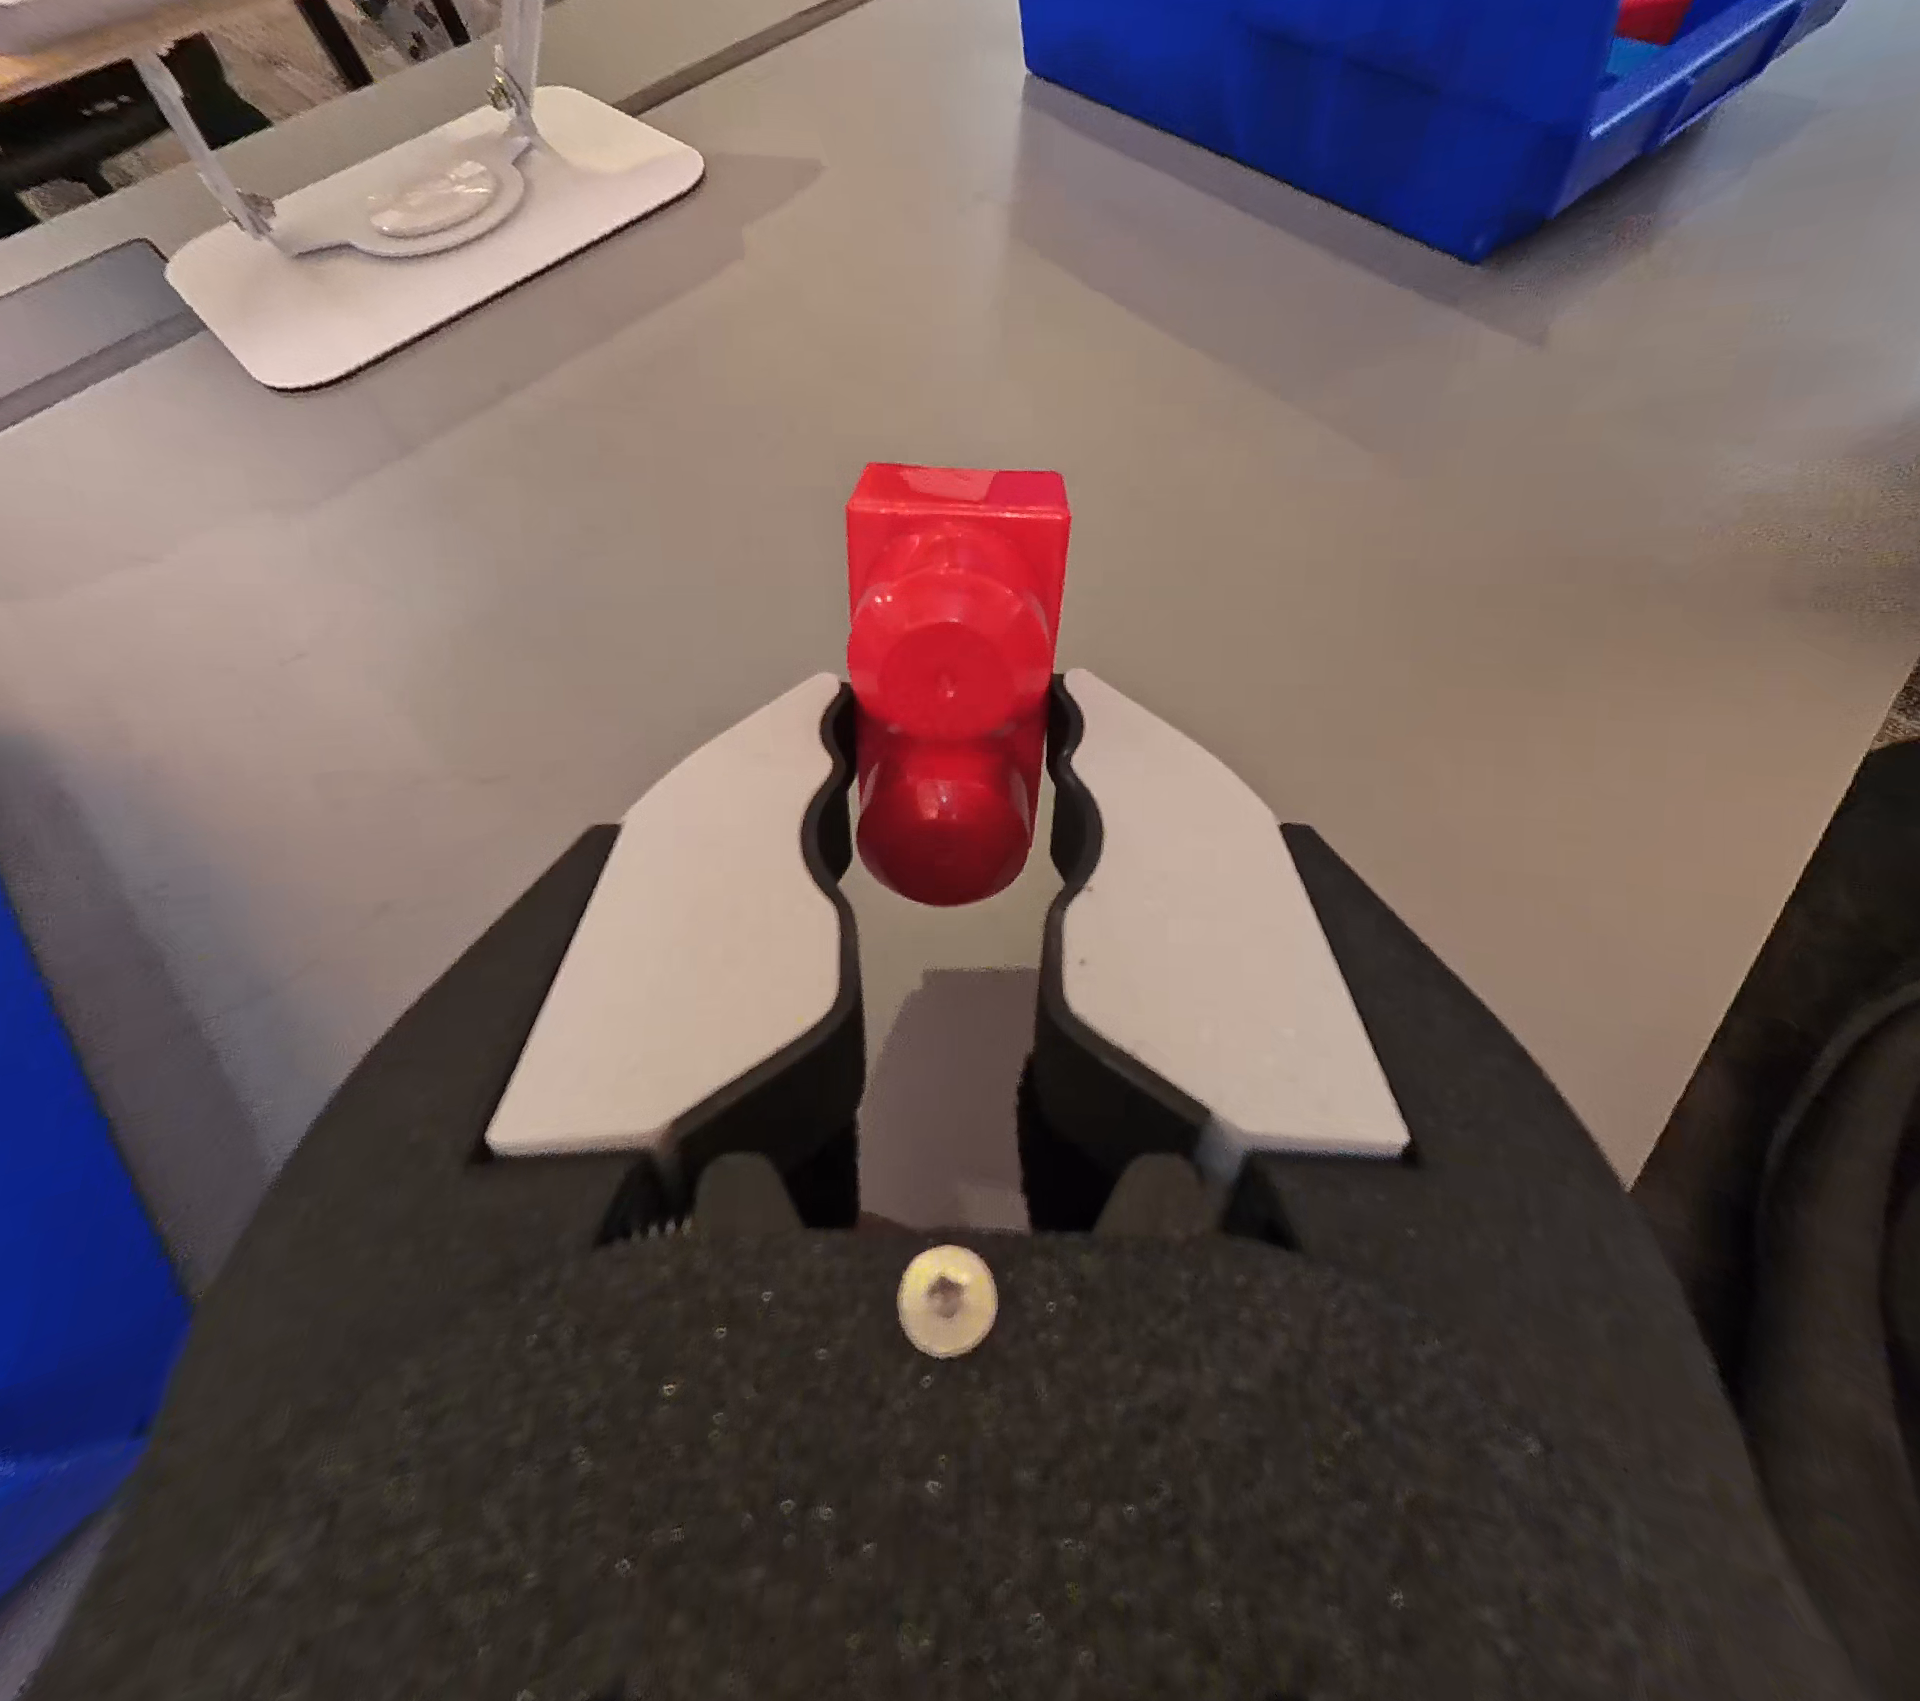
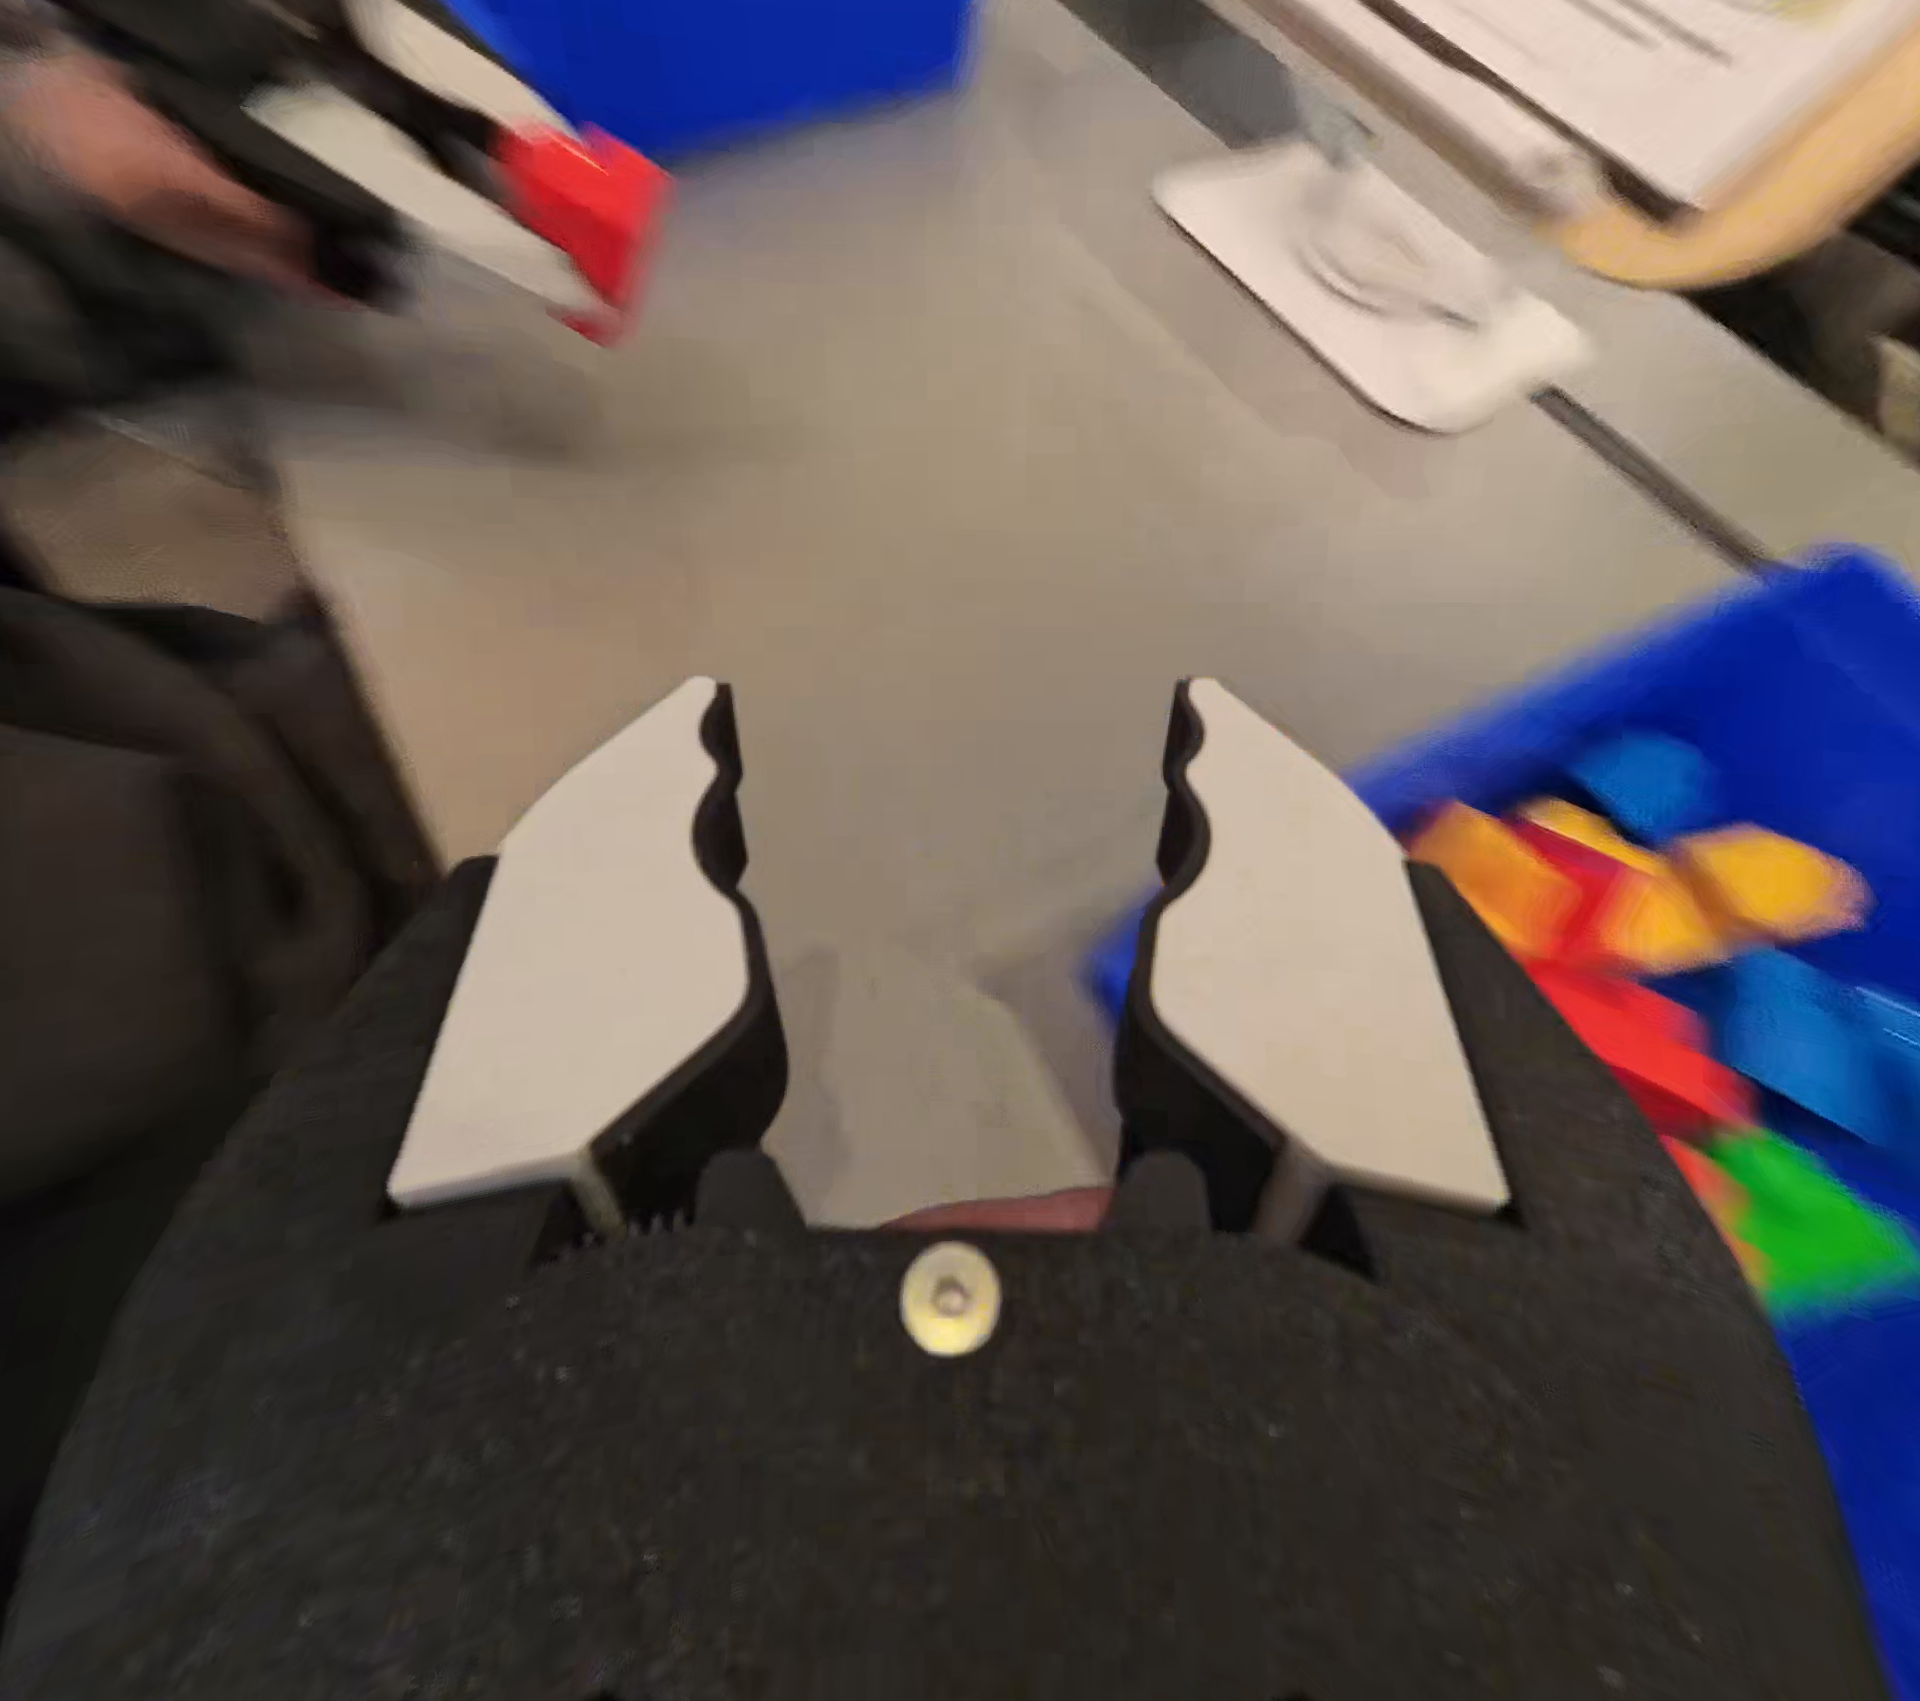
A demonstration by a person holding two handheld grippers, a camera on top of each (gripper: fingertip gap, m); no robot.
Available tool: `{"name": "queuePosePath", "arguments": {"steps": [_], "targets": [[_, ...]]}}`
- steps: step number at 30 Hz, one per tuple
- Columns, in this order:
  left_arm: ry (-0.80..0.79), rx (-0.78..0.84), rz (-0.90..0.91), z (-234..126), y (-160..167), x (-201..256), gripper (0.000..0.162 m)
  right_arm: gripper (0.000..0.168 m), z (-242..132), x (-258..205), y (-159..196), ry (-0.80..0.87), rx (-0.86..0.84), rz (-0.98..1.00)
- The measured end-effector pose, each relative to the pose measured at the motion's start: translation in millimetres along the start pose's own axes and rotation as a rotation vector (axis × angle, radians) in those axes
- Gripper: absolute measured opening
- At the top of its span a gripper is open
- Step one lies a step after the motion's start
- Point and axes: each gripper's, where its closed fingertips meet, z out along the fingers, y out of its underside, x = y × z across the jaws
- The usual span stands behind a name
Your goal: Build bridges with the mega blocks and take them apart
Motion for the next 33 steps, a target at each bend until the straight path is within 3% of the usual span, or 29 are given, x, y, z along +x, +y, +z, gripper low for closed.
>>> {"name": "queuePosePath", "arguments": {"steps": [3, 7, 12, 17, 21, 24, 33], "targets": [[0.024, -0.039, 0.021, 6.2, 6.7, 7.4, 0.034, 0.079, 26.1, -82.9, 4.0, -0.294, 0.186, 0.168], [0.093, -0.156, 0.061, 14.1, 25.3, 24.7, 0.034, 0.071, 35.0, -135.8, 7.9, -0.544, 0.271, 0.377], [0.104, -0.365, 0.199, 28.5, 20.7, 9.6, 0.034, 0.066, 50.4, -138.1, 25.9, -0.414, 0.174, 0.281], [0.127, -0.612, 0.238, 66.6, -0.8, -14.1, 0.034, 0.063, 60.4, -136.7, 31.6, -0.379, 0.149, 0.286], [0.135, -0.838, 0.378, 95.3, 2.3, -25.3, 0.034, 0.060, 65.0, -127.5, 46.3, -0.301, 0.098, 0.269], [0.214, -0.867, 0.366, 116.7, -3.4, -15.0, 0.034, 0.059, 63.7, -125.6, 51.9, -0.294, 0.087, 0.291], [0.215, -0.969, 0.335, 141.2, 13.4, -20.3, 0.034, 0.061, 60.7, -113.5, 53.7, -0.240, 0.091, 0.294]]}}
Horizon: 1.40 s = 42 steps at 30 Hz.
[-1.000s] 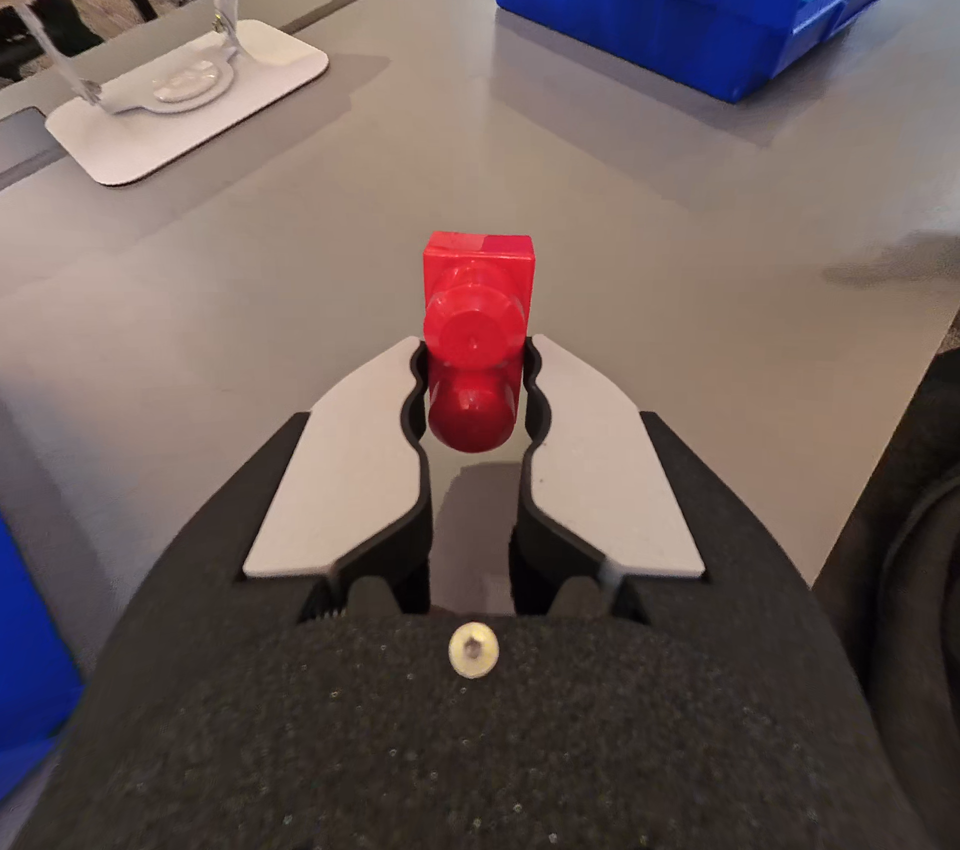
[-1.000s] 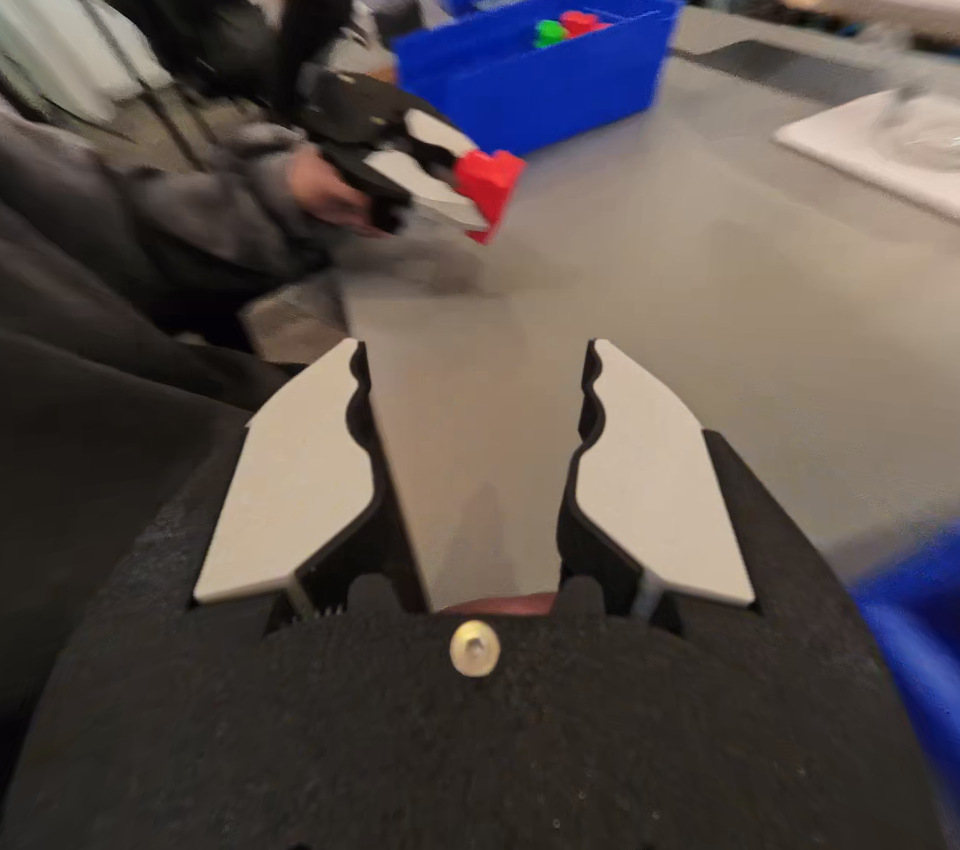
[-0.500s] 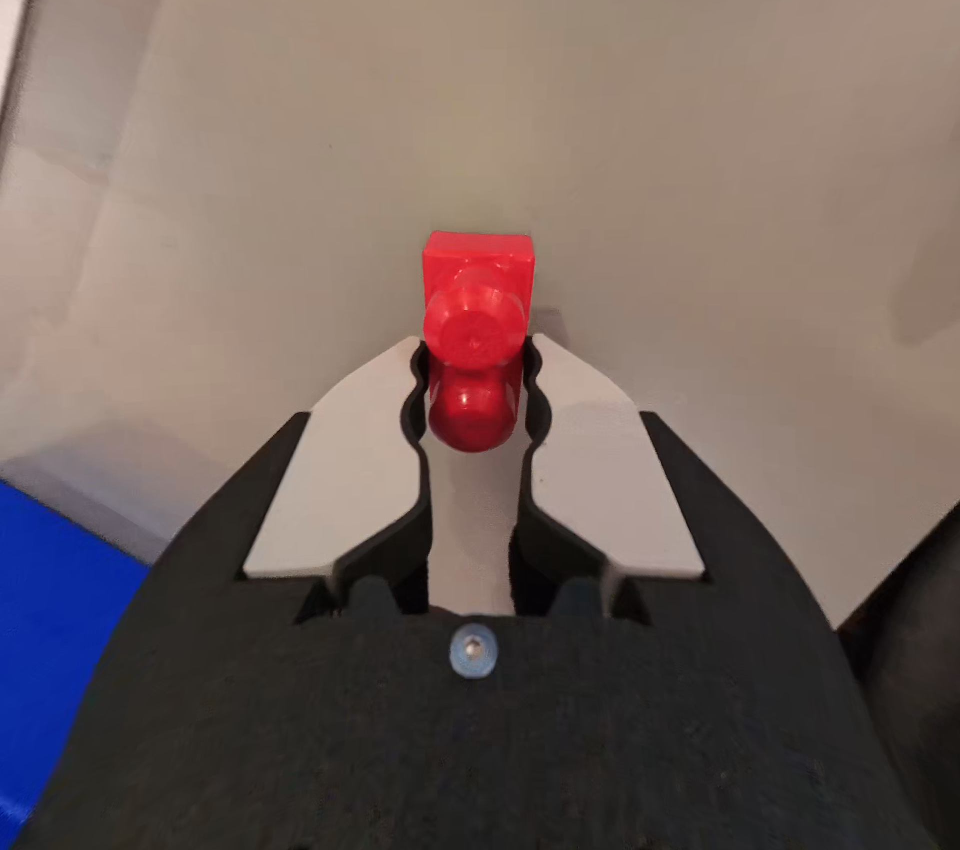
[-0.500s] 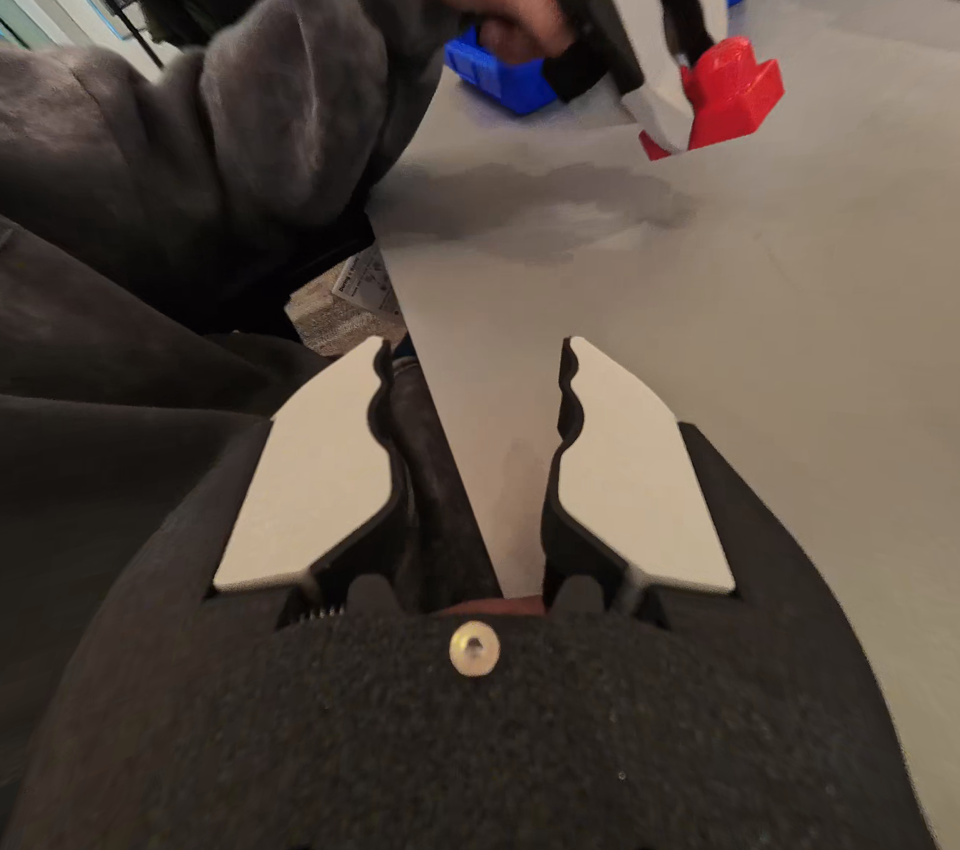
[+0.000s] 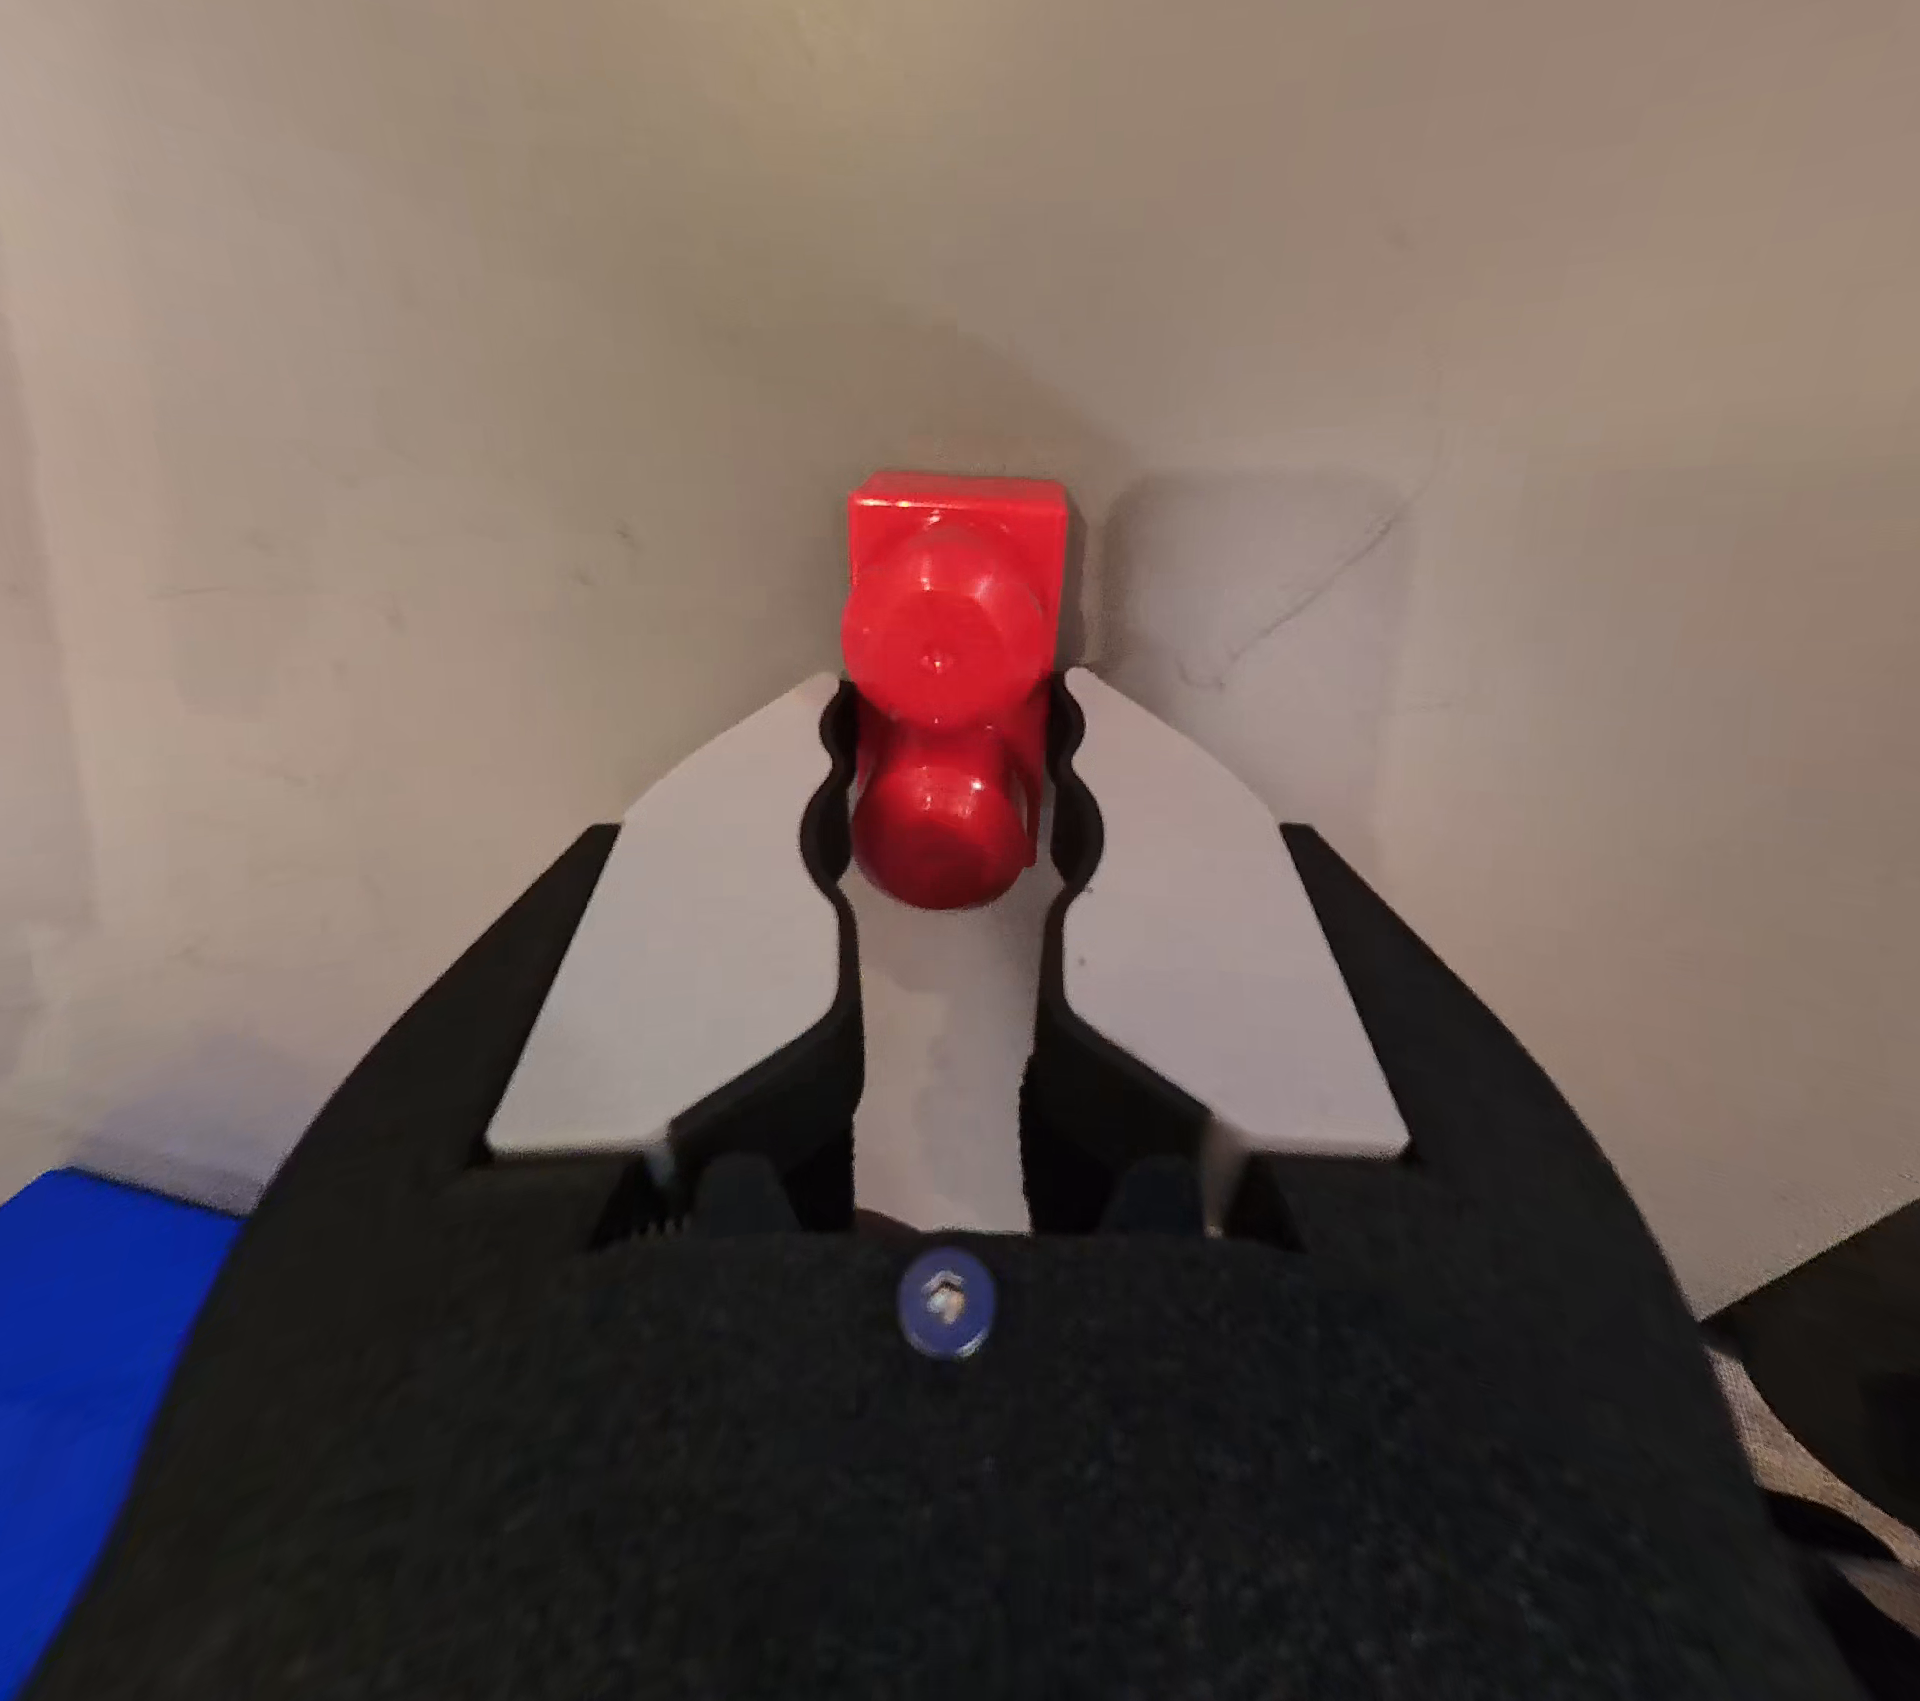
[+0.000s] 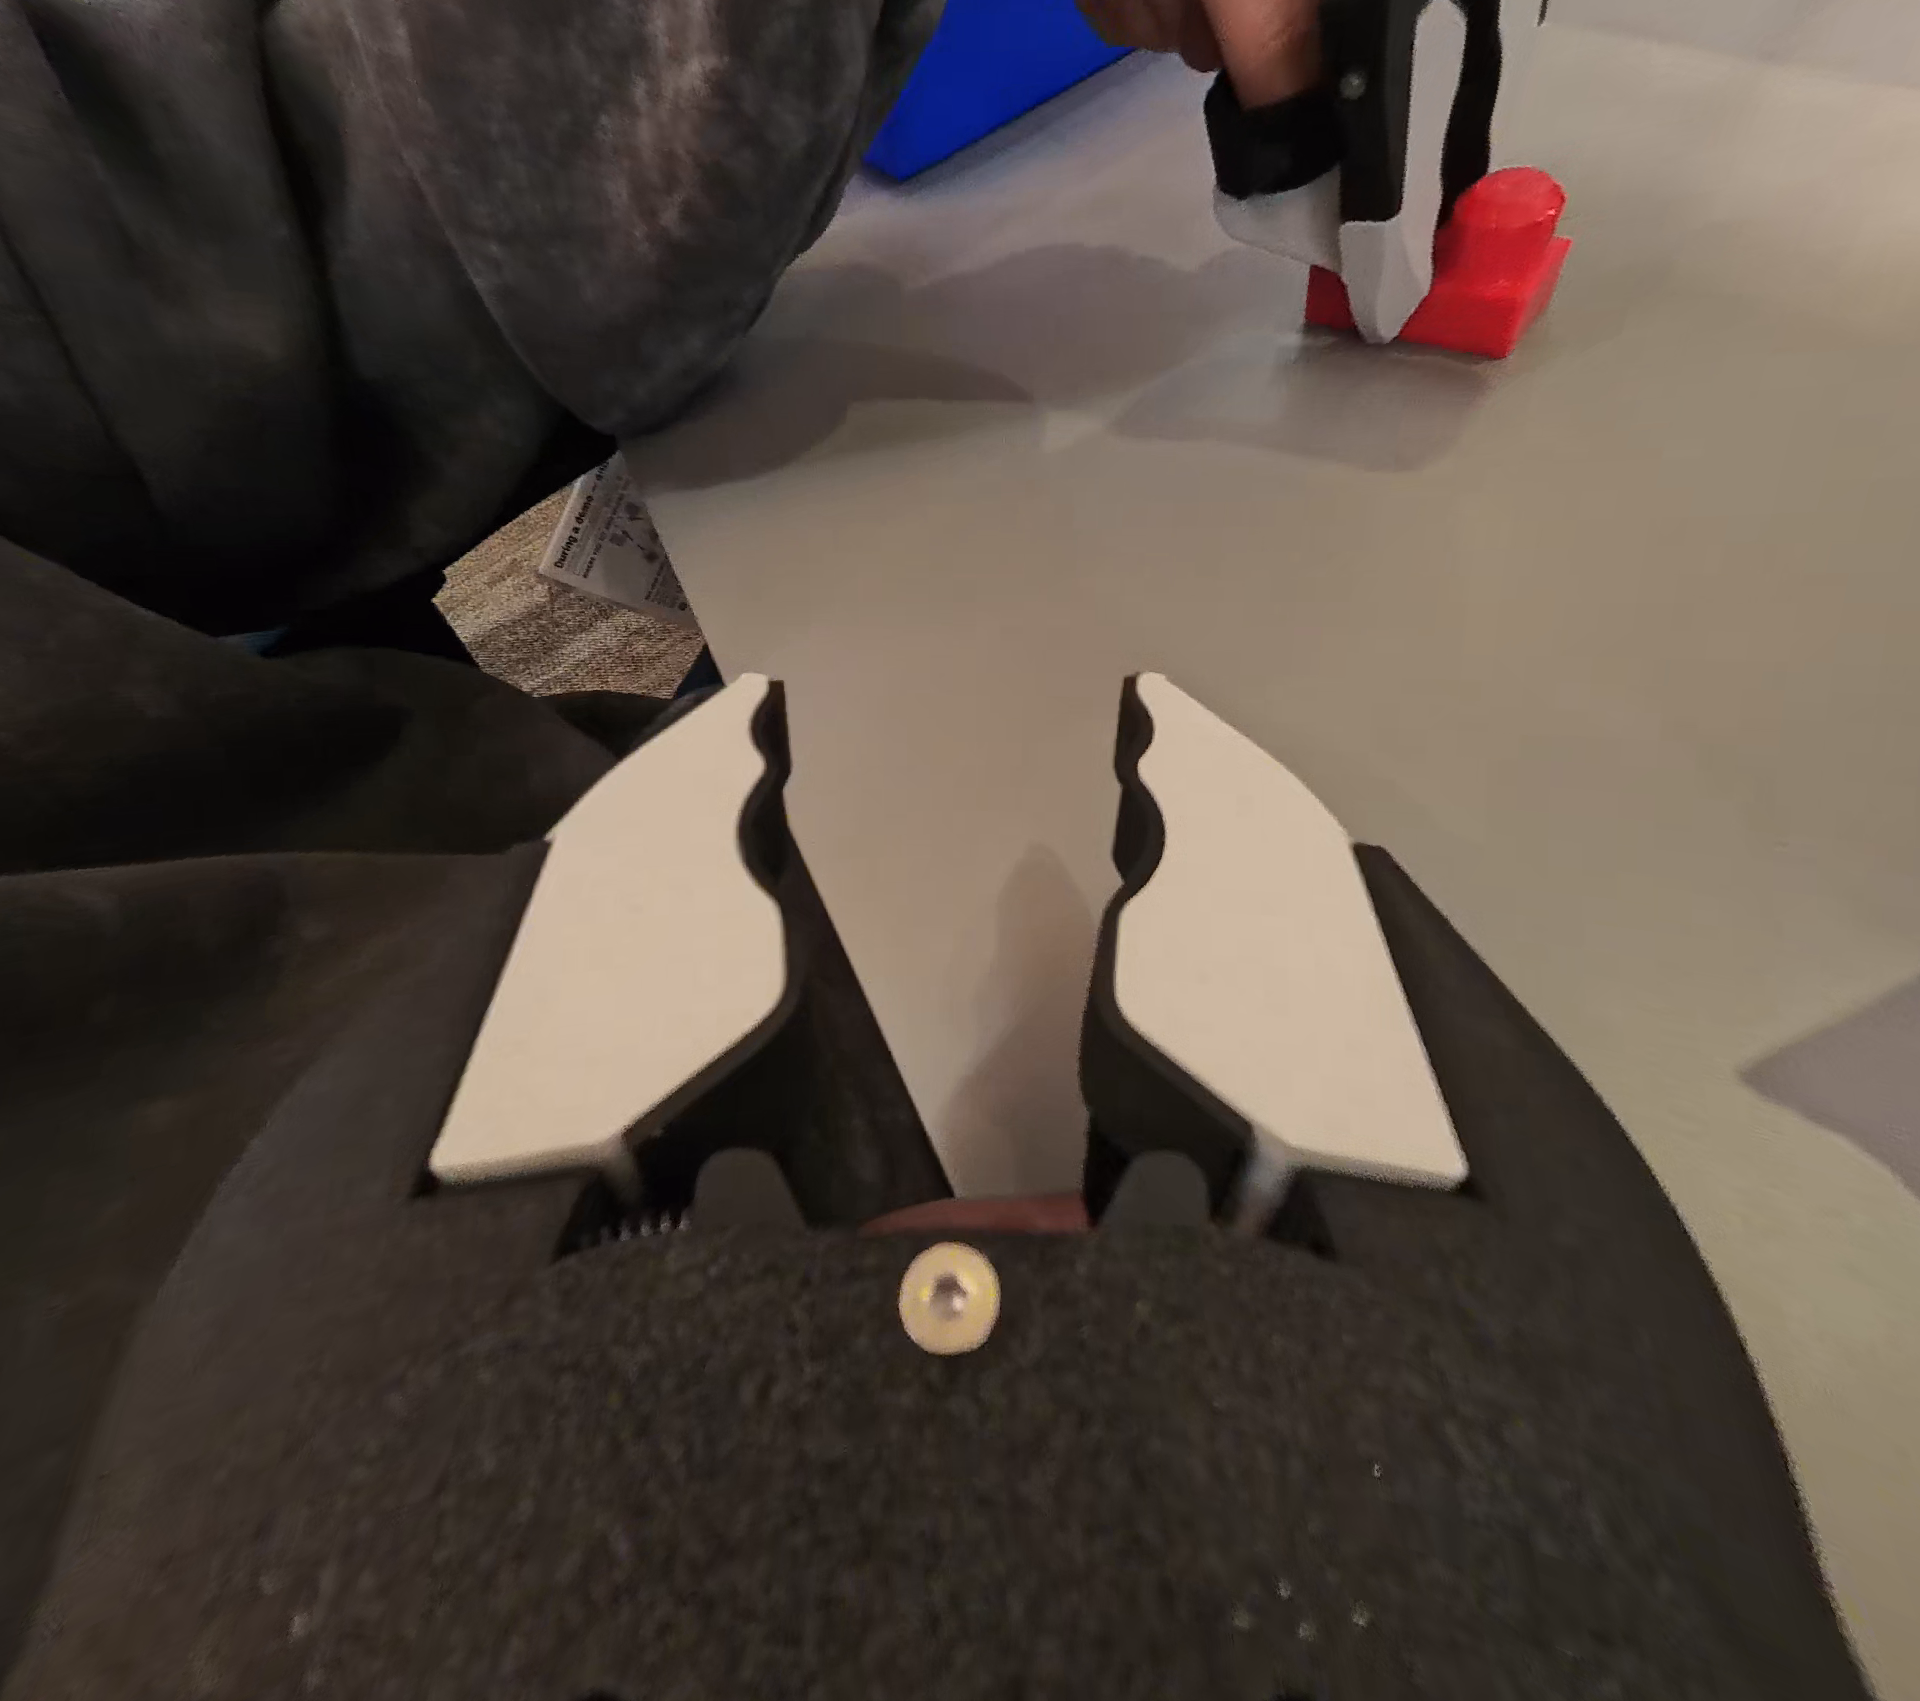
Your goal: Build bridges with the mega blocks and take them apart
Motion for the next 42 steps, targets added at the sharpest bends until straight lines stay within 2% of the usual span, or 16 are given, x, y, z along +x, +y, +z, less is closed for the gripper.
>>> {"name": "queuePosePath", "arguments": {"steps": [2, 4, 6, 10, 12, 14, 17, 20, 28, 34, 37, 38, 42], "targets": [[-0.009, 0.012, 0.012, -0.8, 1.7, 0.7, 0.036, 0.061, 1.0, 3.9, 0.8, 0.011, -0.001, 0.019], [-0.045, 0.050, -0.004, -5.4, 3.9, -2.7, 0.050, 0.062, 2.3, 9.1, 1.3, 0.031, 0.007, 0.038], [-0.082, 0.138, -0.046, -17.0, 7.3, -5.4, 0.053, 0.064, 2.5, 16.9, 1.6, 0.074, 0.014, 0.054], [-0.125, 0.427, -0.184, -51.1, 26.5, 7.4, 0.057, 0.068, 0.8, 32.7, 1.8, 0.186, 0.020, 0.063], [-0.177, 0.622, -0.220, -64.5, 39.3, 24.0, 0.057, 0.071, 1.4, 42.8, 5.0, 0.259, 0.002, 0.055], [-0.224, 0.787, -0.269, -71.3, 57.8, 48.2, 0.051, 0.074, 3.6, 50.8, 6.6, 0.322, -0.008, 0.058], [-0.217, 0.914, -0.388, -69.9, 83.6, 90.5, 0.044, 0.080, 14.2, 54.2, 2.6, 0.378, -0.010, 0.085], [-0.222, 0.923, -0.465, -63.4, 97.1, 113.6, 0.047, 0.086, 31.9, 58.5, -12.4, 0.456, 0.007, 0.050], [-0.094, 0.981, -0.483, -76.1, 93.7, 127.4, 0.052, 0.089, 106.9, 97.7, -57.0, 0.587, -0.118, 0.017], [-0.179, 0.980, -0.445, -82.1, 103.8, 116.2, 0.051, 0.088, 159.7, 144.8, -64.1, 0.599, -0.206, 0.100], [-0.169, 0.971, -0.442, -80.3, 105.7, 116.3, 0.051, 0.085, 171.9, 157.9, -45.1, 0.619, -0.326, 0.140], [-0.164, 0.969, -0.441, -79.6, 105.9, 116.6, 0.051, 0.076, 171.4, 159.4, -49.7, 0.629, -0.315, 0.111], [-0.169, 0.947, -0.432, -74.6, 108.5, 115.4, 0.051, 0.076, 160.2, 152.5, -67.4, 0.618, -0.253, 0.036]]}}
